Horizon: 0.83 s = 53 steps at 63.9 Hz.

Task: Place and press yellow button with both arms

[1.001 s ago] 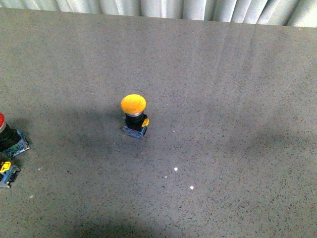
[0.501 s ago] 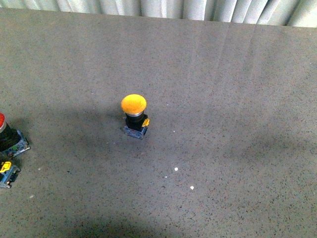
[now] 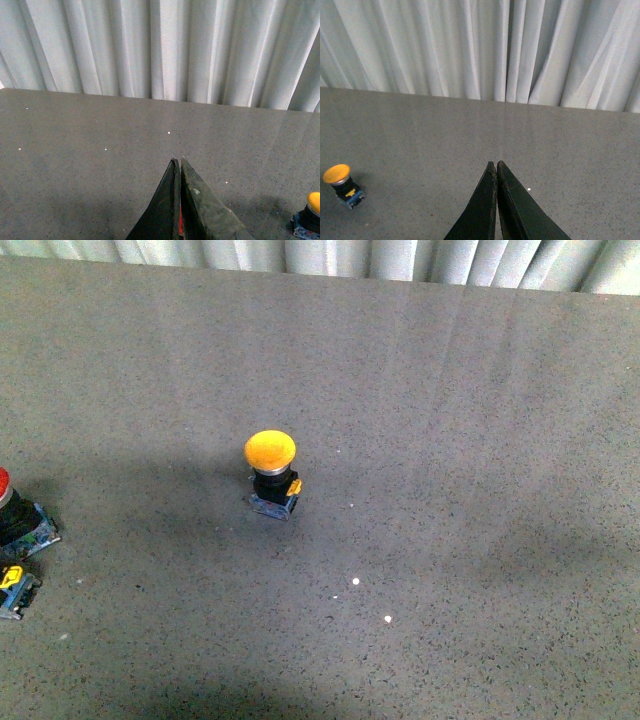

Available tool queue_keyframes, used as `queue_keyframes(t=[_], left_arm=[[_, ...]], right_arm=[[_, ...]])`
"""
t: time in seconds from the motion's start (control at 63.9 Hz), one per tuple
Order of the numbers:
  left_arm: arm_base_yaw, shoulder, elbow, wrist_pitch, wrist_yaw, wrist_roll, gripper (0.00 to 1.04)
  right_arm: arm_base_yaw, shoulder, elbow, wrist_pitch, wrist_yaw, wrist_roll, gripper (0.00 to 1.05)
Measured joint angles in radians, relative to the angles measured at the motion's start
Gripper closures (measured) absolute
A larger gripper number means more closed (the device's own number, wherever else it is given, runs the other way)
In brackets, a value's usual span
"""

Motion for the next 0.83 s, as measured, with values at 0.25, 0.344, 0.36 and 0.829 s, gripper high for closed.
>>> queue_keyframes(t=[0.25, 0.344, 0.36, 0.829], left_arm=[[0.000, 0.000, 0.000, 0.000, 0.000, 0.000, 0.64], [0.000, 0.000, 0.000, 0.000, 0.000, 0.000, 0.46], [0.000, 0.000, 0.000, 0.000, 0.000, 0.000, 0.42], [0.000, 0.000, 0.000, 0.000, 0.000, 0.000, 0.09]], right_arm=[[0.000, -0.001, 0.000, 0.000, 0.000, -0.002, 0.67], [0.000, -0.001, 0.000, 0.000, 0.000, -0.002, 0.49], [0.000, -0.001, 0.000, 0.000, 0.000, -0.002, 0.46], [0.000, -0.001, 0.000, 0.000, 0.000, -0.002, 0.09]])
